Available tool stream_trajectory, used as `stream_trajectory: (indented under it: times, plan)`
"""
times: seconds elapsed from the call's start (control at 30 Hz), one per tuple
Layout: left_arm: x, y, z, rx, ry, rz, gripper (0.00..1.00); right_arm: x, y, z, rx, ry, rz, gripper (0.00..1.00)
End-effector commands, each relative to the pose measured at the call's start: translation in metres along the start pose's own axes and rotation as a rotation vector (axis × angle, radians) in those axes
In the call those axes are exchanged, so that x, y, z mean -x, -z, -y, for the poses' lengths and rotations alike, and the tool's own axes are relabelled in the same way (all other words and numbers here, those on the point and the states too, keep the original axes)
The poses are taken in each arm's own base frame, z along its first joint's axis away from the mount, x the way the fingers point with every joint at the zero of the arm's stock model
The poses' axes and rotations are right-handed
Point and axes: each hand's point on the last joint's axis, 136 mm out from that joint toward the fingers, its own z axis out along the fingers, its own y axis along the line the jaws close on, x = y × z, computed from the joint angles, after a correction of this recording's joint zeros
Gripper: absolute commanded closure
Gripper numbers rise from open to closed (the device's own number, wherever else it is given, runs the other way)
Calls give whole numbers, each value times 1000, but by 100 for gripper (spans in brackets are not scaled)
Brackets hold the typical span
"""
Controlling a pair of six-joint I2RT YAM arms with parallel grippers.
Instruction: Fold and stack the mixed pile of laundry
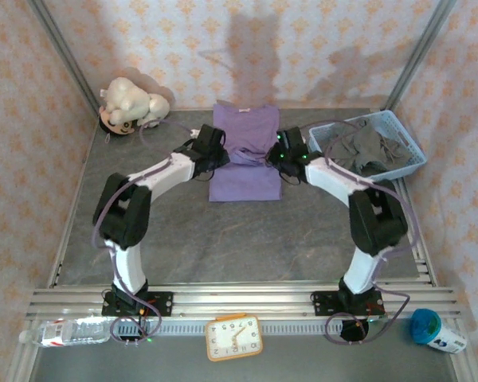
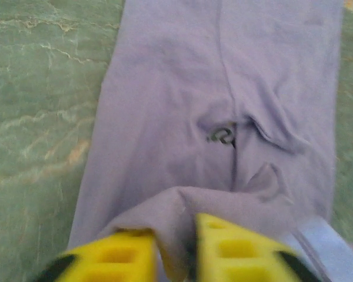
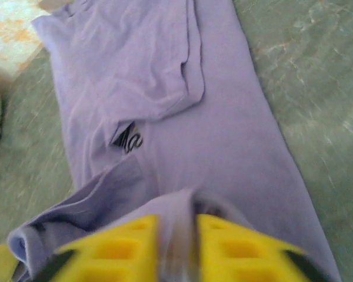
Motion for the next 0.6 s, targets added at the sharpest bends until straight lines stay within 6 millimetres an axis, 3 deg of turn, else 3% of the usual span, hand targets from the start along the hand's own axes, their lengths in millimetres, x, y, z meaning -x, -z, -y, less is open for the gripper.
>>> stream_trajectory:
  times: [0.0,0.03,0.1,0.2,0.4,0.57]
  plan:
    - [17,-16,-12,97,-7,0,11,41,-16,-15,77,-26,62,46]
    - [18,-17,-10,93,-9,-8,1,48,-16,-19,94,-32,70,43]
    - [21,-14,0,49,-14,-7,0,55,-9,-23,101,-12,88,41]
    - [18,-4,7,-5,-20,-16,0,50,4,-20,97,25,78,41]
    - [-13,19,20,-129,-36,-72,9,-4,20,-10,82,90,-26,46]
    - [-53,20,20,-149,-69,-129,30,-50,16,-5,66,112,-114,50]
